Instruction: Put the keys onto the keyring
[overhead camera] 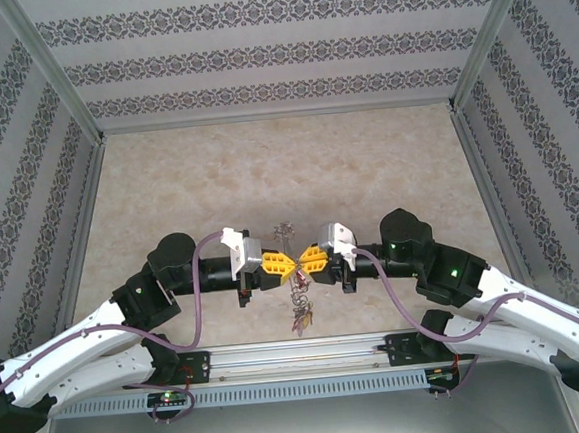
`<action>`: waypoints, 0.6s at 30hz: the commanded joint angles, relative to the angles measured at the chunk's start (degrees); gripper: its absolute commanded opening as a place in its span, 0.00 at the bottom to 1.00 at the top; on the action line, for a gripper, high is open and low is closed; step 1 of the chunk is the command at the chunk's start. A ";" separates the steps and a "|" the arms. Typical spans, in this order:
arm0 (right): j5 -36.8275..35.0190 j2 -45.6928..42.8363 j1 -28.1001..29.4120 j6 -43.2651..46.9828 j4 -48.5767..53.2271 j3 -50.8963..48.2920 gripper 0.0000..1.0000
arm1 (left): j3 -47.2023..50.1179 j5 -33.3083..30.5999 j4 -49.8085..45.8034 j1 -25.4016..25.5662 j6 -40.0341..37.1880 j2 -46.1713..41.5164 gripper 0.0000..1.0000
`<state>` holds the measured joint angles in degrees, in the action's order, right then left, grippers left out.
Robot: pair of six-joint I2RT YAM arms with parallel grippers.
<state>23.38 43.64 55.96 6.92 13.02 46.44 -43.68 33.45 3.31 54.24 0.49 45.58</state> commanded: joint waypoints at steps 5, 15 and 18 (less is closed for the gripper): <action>-1.22 -1.56 -0.68 -1.15 -1.07 0.33 0.14 | -0.39 1.60 5.33 -0.71 0.23 -1.27 0.00; -5.00 -9.56 -0.48 -2.73 2.46 -2.23 0.38 | -3.03 -0.30 -3.46 -0.89 -1.93 -2.84 0.00; -6.15 -9.21 -0.39 -3.32 2.28 -2.49 0.44 | -4.77 -2.83 -10.11 -0.89 -2.20 -2.87 0.00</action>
<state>19.49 34.15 55.96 4.51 14.79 44.77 -44.99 32.71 -1.98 53.87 -0.25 43.77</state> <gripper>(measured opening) 0.433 0.046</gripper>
